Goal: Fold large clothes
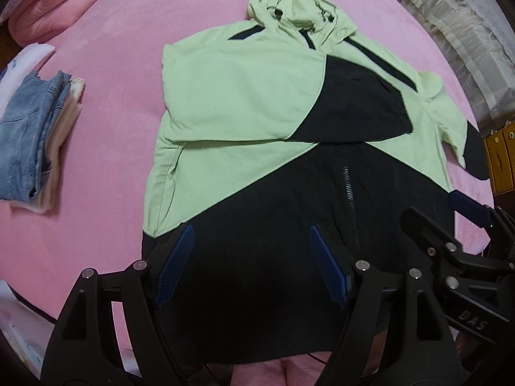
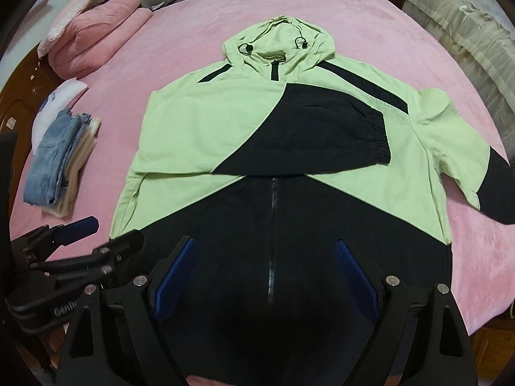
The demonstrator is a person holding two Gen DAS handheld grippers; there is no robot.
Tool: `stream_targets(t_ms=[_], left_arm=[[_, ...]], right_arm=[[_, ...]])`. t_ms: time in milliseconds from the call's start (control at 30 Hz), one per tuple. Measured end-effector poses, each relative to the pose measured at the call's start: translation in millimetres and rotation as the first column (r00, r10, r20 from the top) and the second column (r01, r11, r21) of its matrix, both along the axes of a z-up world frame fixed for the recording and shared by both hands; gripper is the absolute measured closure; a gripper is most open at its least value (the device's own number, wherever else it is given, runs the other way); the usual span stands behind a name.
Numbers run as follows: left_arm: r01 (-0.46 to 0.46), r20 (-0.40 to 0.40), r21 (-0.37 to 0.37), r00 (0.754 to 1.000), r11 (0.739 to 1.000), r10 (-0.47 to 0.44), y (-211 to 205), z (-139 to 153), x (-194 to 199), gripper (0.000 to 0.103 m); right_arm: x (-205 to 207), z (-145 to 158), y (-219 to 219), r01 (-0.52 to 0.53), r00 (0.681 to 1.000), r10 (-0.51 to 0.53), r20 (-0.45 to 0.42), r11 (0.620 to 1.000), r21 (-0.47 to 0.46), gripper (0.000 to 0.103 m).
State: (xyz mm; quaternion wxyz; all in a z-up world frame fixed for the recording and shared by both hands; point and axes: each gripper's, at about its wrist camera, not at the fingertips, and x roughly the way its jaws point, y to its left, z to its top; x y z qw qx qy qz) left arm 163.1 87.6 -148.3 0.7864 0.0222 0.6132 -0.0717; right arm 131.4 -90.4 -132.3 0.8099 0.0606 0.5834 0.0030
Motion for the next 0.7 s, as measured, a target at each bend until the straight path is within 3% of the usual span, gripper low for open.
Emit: stream_targets(t_ms=[200, 333, 467, 567, 700], left_arm=[[-0.002, 0.054, -0.003, 0.999, 1.0, 0.003, -14, 28, -13, 0.03], [0.021, 0.008, -0.053, 1.0, 0.998, -0.02, -34, 26, -13, 0.03], [0.05, -0.02, -0.022, 0.999, 0.999, -0.05, -74, 17, -12, 0.03], [0.097, -0.031, 0.018, 0.995, 0.995, -0.097, -120, 12, -14, 0.03], [0.164, -0.049, 0.049, 0.986, 0.985, -0.162, -188, 7, -14, 0.03]], right_arm=[[-25, 23, -7, 0.05, 0.998, -0.05, 0.033, 0.999, -0.007, 0.014], [-41, 25, -38, 0.143, 0.989, -0.145, 0.019, 0.988, 0.054, 0.014], [-55, 16, -76, 0.245, 0.969, -0.246, -0.003, 0.964, 0.104, 0.014], [-68, 3, -116, 0.341, 0.94, -0.337, -0.056, 0.924, 0.173, 0.014], [-85, -15, -176, 0.446, 0.895, -0.424, -0.141, 0.839, 0.31, 0.014]])
